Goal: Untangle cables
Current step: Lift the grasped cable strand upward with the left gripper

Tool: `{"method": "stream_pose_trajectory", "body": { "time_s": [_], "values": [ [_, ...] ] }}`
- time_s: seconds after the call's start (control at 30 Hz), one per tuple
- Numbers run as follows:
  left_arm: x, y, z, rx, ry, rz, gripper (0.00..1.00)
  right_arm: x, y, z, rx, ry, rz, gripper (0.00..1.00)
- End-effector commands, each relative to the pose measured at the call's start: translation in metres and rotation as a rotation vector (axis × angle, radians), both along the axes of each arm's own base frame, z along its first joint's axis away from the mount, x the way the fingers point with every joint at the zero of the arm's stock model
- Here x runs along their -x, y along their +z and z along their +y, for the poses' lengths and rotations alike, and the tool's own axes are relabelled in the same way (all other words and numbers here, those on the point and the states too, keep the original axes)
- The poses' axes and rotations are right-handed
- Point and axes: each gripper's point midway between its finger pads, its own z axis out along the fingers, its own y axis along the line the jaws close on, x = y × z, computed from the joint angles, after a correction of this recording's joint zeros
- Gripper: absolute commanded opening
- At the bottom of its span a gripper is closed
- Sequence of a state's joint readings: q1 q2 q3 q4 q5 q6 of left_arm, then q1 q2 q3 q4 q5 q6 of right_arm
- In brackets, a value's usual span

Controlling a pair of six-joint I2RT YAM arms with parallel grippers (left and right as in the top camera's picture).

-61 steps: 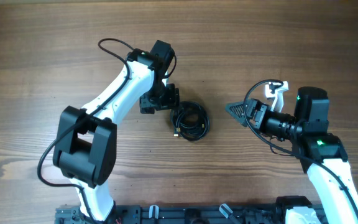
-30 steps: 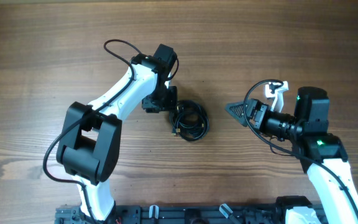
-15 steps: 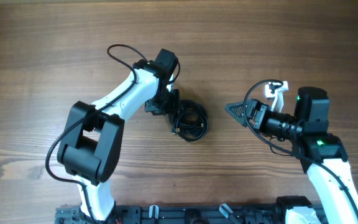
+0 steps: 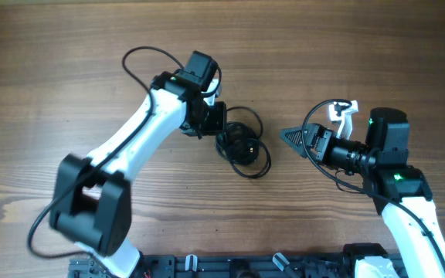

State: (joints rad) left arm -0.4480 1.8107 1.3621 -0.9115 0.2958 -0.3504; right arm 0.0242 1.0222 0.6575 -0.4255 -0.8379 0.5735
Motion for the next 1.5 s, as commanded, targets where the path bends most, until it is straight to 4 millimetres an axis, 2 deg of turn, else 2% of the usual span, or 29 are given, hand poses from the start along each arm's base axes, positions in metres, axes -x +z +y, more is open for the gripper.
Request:
{"method": "stream_pose_trajectory", "body": {
  "time_s": [0.0, 0.17, 0.37, 0.5, 0.7, 0.9, 1.07, 1.23, 1.47],
  "values": [
    [0.008, 0.039, -0.014, 0.124, -0.023, -0.043, 0.04, -0.002, 0.008, 0.001, -0.003, 0.019, -0.036, 1.0],
    [0.011, 0.055, -0.019, 0.175, 0.012, -0.04, 0.04, -0.002, 0.008, 0.001, -0.003, 0.019, -0.034, 1.0],
    [0.016, 0.074, -0.034, 0.286, -0.009, -0.022, 0.04, -0.002, 0.008, 0.001, -0.002, 0.021, -0.035, 1.0],
    [0.004, 0.094, -0.037, 0.32, 0.084, -0.024, 0.04, -0.001, 0.009, 0.002, 0.008, 0.044, -0.063, 1.0],
    [-0.012, 0.134, -0.042, 0.38, 0.084, -0.115, 0.04, 0.003, 0.013, 0.007, 0.007, 0.103, -0.115, 0.99],
    [-0.03, 0.172, -0.048, 0.464, 0.158, -0.187, 0.04, 0.016, 0.028, 0.02, -0.043, 0.247, -0.232, 0.95],
    [-0.04, 0.173, -0.035, 0.489, 0.318, -0.118, 0.04, 0.023, 0.034, 0.025, -0.055, 0.321, -0.308, 0.86],
    [-0.038, 0.175, -0.037, 0.524, 0.414, -0.036, 0.04, 0.02, 0.03, 0.023, -0.021, 0.314, -0.321, 0.79],
    [-0.029, 0.181, -0.045, 0.571, 0.374, 0.004, 0.04, -0.003, -0.006, -0.008, 0.135, 0.044, -0.107, 0.78]
  ]
}}
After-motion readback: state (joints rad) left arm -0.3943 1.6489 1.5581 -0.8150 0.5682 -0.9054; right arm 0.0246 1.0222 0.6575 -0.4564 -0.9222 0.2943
